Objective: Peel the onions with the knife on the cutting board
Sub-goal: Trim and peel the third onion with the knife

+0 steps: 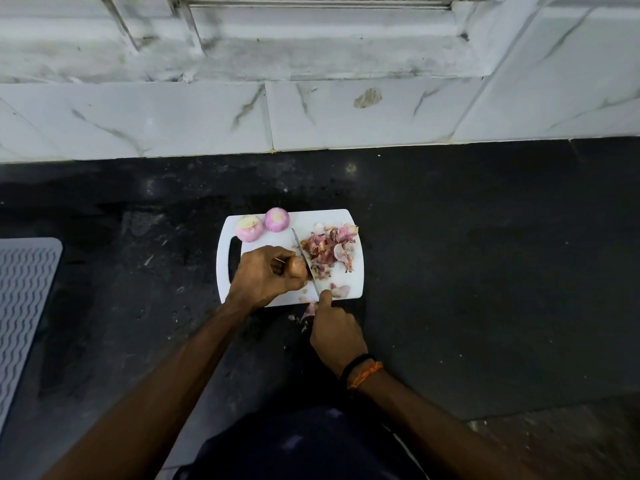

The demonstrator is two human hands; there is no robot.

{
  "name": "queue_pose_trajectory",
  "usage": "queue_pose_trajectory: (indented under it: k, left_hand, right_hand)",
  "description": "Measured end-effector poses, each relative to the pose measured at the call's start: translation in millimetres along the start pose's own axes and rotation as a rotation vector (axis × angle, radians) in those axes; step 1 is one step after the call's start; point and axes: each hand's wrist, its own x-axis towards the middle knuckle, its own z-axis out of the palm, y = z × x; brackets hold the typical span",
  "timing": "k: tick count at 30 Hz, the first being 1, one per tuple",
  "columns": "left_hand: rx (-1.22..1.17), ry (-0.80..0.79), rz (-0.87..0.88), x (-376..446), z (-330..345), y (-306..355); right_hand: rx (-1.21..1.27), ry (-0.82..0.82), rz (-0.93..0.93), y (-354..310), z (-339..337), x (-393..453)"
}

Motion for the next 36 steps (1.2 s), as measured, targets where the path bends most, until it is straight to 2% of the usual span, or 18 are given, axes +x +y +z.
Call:
queue_pose_trajectory:
  k: [13,17,22,25,31,36]
  left_hand:
    - [-0.045,0.256,0.079,-23,26,-4]
    - [-0.241,0.355,-0.013,-21,25,-2]
    - [-0.529,0.341,-0.055,-18,10,-3]
    - [-0.610,0.319,-0.082,-20,2,-7]
    - [-0.525,0.196,-0.023,-22,1,-15]
    - [-0.362,0.174,0.052,-19,1,-25]
  right_hand:
    - [-0.061,0.027,-0.004,-2,-1,-2]
    - [-0.013,0.017,0.013,-3,-2,-2]
    - [0.034,0.001,0.033,-3,-4,-2]
    - [0.051,0.014,0.035,-2,-4,-2]
    - [0.129,0.050,0.026,-2,-10,2]
    - [0.161,0.107,0.002,-4,-22,6]
